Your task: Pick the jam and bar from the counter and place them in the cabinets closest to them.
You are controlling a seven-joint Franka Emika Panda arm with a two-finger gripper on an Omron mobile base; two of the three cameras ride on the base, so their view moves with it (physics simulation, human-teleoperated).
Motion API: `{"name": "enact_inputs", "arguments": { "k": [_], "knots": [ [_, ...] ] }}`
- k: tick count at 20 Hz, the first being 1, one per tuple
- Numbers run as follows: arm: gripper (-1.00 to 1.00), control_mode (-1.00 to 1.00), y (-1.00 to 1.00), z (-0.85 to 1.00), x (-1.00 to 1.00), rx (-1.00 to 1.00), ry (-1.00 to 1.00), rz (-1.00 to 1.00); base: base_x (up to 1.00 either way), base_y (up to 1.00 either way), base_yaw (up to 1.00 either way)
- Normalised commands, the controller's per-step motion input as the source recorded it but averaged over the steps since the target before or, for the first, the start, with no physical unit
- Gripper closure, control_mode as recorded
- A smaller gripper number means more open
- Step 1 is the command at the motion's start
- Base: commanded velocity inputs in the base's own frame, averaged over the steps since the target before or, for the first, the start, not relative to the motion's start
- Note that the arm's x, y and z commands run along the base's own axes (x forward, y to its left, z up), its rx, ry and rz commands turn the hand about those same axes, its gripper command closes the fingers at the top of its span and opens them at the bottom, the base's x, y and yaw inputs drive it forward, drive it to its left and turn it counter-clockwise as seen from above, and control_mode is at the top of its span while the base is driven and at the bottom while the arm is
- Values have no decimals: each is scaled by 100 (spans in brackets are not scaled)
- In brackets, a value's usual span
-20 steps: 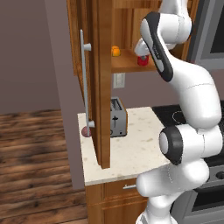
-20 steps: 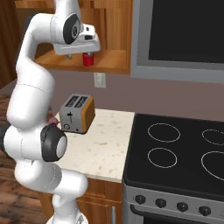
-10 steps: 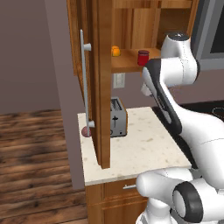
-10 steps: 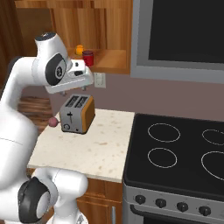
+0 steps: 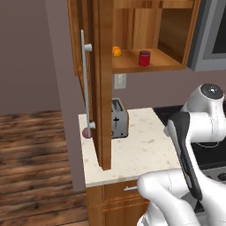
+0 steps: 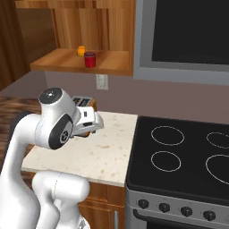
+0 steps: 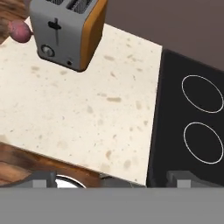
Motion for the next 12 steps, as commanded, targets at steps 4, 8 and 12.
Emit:
{"name": "enact_inputs", "arguments": {
  "k": [4, 8, 12],
  "knots": [
    [-100, -100, 0, 0, -3, 0, 0, 0, 0, 0, 0],
    [-100, -100, 0, 0, 0, 0, 0, 0, 0, 0, 0],
    [-100, 100, 0, 0, 0, 0, 0, 0, -21, 0, 0]
  ]
}}
